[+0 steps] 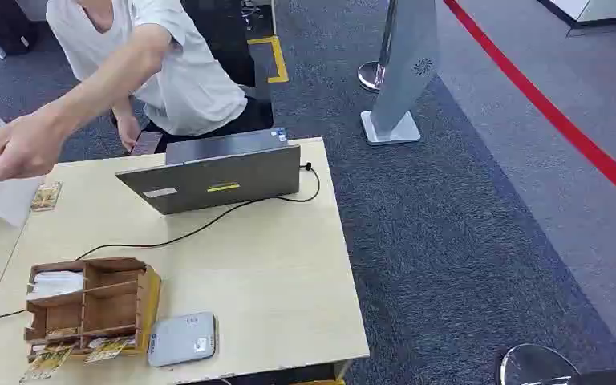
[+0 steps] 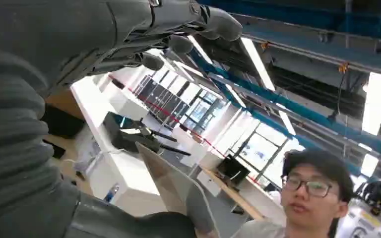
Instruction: Pass the card to the sensor for recognition and then transmit it.
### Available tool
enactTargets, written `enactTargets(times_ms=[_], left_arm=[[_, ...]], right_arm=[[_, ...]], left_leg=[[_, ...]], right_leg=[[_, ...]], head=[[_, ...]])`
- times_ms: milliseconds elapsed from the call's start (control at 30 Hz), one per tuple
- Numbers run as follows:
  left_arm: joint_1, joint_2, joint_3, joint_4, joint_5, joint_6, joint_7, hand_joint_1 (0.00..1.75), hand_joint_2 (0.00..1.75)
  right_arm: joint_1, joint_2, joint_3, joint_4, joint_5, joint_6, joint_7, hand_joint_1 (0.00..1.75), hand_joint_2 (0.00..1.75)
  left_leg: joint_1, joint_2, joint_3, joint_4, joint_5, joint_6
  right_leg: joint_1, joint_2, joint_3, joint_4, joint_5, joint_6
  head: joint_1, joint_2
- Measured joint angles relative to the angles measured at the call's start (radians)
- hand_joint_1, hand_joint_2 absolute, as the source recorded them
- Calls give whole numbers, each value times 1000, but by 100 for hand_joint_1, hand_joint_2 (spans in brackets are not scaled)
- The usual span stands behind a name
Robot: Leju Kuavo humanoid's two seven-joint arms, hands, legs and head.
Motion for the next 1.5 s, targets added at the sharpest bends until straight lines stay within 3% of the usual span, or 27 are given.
enactTargets(times_ms=[567,600,700,1500], left_arm=[[-99,260,-274,131,-346,-78,329,0,175],[-104,273,-290,140,-368,-83,351,175,175],[-112,295,-322,159,-401,-99,392,175,175],[-157,314,-380,232,-322,-117,380,175,175]], right_arm=[[19,-40,25,-75,58,-6,84,0,175],[19,-43,29,-81,62,-6,90,0,175],[19,-48,34,-90,78,-7,113,0,175],[4,-52,63,-71,81,-10,114,0,175]], left_leg=[[0,0,0,0,0,0],[0,0,0,0,0,0],[0,0,-1,0,0,0],[0,0,-1,0,1,0]], right_leg=[[0,0,0,0,0,0],[0,0,0,0,0,0],[0,0,0,0,0,0],[0,0,-1,0,1,0]], head=[[0,0],[0,0],[0,0],[0,0]])
